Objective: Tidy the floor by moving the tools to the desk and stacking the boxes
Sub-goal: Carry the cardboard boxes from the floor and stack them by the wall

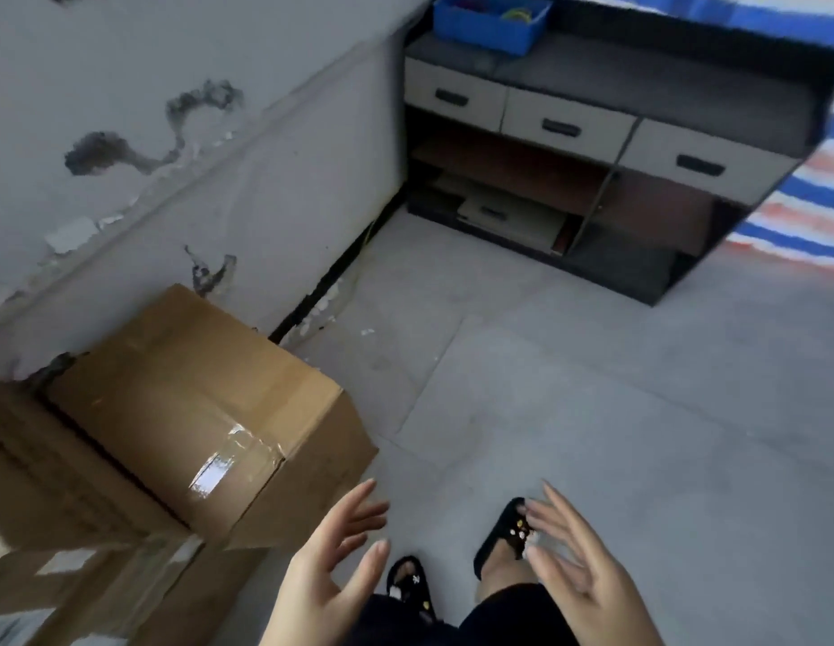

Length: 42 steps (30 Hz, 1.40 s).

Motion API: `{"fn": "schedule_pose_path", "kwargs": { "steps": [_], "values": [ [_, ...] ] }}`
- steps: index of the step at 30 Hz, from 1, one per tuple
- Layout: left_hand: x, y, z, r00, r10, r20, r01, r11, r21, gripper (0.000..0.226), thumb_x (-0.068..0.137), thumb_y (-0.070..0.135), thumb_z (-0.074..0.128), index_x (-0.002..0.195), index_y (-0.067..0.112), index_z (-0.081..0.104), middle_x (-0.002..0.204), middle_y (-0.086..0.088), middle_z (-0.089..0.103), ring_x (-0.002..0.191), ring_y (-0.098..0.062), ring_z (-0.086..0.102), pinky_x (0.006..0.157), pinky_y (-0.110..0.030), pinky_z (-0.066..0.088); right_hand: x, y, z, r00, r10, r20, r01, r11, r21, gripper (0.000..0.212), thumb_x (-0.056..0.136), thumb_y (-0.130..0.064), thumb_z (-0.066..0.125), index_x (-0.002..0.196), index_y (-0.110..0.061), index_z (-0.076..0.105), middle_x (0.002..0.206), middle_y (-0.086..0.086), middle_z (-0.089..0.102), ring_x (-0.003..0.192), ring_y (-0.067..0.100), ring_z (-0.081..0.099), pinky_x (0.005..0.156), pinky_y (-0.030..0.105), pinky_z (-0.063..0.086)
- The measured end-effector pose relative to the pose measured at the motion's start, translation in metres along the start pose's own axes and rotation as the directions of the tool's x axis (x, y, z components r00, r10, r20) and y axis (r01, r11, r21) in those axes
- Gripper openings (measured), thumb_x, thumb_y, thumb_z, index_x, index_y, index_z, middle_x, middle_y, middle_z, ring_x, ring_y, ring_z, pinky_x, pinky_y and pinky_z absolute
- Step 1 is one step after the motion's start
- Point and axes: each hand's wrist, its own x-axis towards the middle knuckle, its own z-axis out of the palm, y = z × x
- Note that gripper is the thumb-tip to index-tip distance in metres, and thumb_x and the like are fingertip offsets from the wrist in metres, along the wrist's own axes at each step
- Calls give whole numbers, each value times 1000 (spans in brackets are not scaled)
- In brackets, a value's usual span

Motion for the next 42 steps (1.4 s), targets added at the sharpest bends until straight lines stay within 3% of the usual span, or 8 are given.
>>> {"fn": "schedule_pose_path", "kwargs": {
  "steps": [5,9,12,17,21,28,33,42],
  "values": [
    [-8,15,32,971,77,226,-84,996,21,46,65,51,67,106,66,53,101,18,70,97,-6,67,82,-14,50,-73,13,-26,954,72,-290,-40,993,114,66,60,-68,71,120,-60,44,118,-27,61,112,-4,58,91,16,47],
    [-22,33,84,904,137,406,-160,987,23,54,71,20,60,103,63,57,97,16,71,94,-7,68,79,-12,50,-131,39,-61,864,133,-486,-51,983,178,60,81,-10,68,119,-55,55,112,-29,63,109,-3,59,83,7,46],
    [-41,46,136,843,155,516,-180,984,-1,53,70,20,58,103,61,58,97,15,71,93,-5,68,79,-9,49,-185,58,-94,779,232,-582,-106,964,243,62,81,-5,65,117,-55,55,108,-34,62,105,-5,60,79,5,45],
    [-105,62,251,681,182,709,-259,966,1,57,74,14,62,99,65,58,94,14,72,88,-8,70,75,-7,48,-296,88,-150,500,344,-795,-98,934,343,58,49,-69,75,103,-67,52,106,-30,65,99,-8,62,79,8,48],
    [-168,83,335,511,198,837,-317,948,-31,51,69,18,59,101,58,59,91,17,71,87,-6,69,75,-8,49,-376,129,-187,317,368,-874,-70,928,366,74,79,-1,67,94,-72,53,100,-30,66,95,-7,63,74,5,48],
    [-227,98,440,248,56,967,-312,950,25,85,82,-11,55,93,74,51,93,24,69,87,2,66,76,-6,47,-460,181,-212,103,538,-837,11,840,542,64,81,11,60,111,-46,62,103,-12,71,92,-4,65,68,3,46],
    [-249,112,513,97,-113,989,-243,961,133,36,90,-2,48,107,30,56,104,-2,66,77,5,66,68,-4,46,-483,212,-249,106,625,-774,43,775,631,57,84,8,57,115,-39,49,100,-29,66,99,0,63,70,3,46],
    [-283,167,692,108,130,986,-395,915,-77,68,81,4,63,93,70,54,94,23,69,87,-2,67,73,-7,48,-491,246,-415,-136,504,-853,33,863,505,83,82,6,61,92,-76,50,97,-33,65,89,-7,65,75,3,45]
  ]
}}
